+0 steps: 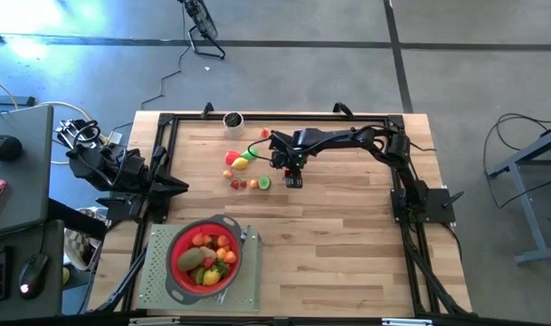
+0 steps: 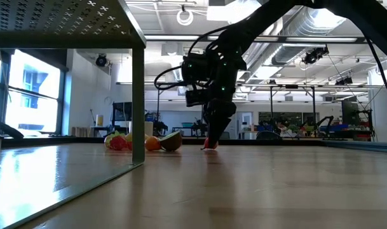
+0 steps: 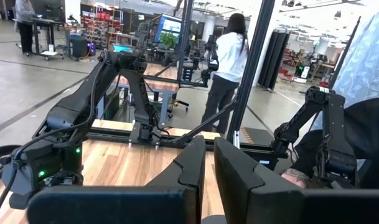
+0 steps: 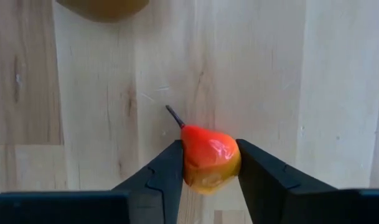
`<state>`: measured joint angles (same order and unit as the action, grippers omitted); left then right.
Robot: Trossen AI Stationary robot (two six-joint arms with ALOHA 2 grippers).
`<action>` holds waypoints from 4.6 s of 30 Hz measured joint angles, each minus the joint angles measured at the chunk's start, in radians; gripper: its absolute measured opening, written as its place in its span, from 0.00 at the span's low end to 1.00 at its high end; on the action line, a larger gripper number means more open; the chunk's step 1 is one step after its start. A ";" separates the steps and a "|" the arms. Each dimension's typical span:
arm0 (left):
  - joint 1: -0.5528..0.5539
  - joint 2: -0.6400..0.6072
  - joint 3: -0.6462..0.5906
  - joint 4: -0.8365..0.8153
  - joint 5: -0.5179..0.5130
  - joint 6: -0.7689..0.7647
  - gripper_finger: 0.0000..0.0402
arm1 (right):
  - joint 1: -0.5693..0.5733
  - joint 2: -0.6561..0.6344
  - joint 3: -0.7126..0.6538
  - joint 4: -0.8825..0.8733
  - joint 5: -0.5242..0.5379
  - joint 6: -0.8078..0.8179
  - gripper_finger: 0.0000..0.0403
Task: Pick & Place Fruit
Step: Put the pear into the red strainer bowl on the shelf
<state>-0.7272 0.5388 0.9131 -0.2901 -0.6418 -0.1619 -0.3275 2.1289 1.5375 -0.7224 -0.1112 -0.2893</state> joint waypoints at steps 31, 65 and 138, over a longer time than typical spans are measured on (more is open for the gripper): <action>0.000 0.000 0.000 0.000 0.001 0.000 0.07 | 0.026 -0.135 0.000 -0.020 0.009 0.051 0.31; 0.000 0.000 0.000 0.000 0.001 -0.003 0.07 | 0.464 -0.501 0.001 0.442 0.347 0.351 0.31; 0.433 0.506 0.000 0.603 0.439 -0.777 0.57 | 0.620 -0.501 0.000 0.697 0.557 0.089 0.31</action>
<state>-0.2939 1.0452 0.9134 0.3127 -0.2027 -0.9392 0.2920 1.6279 1.5379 -0.0250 0.4461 -0.2001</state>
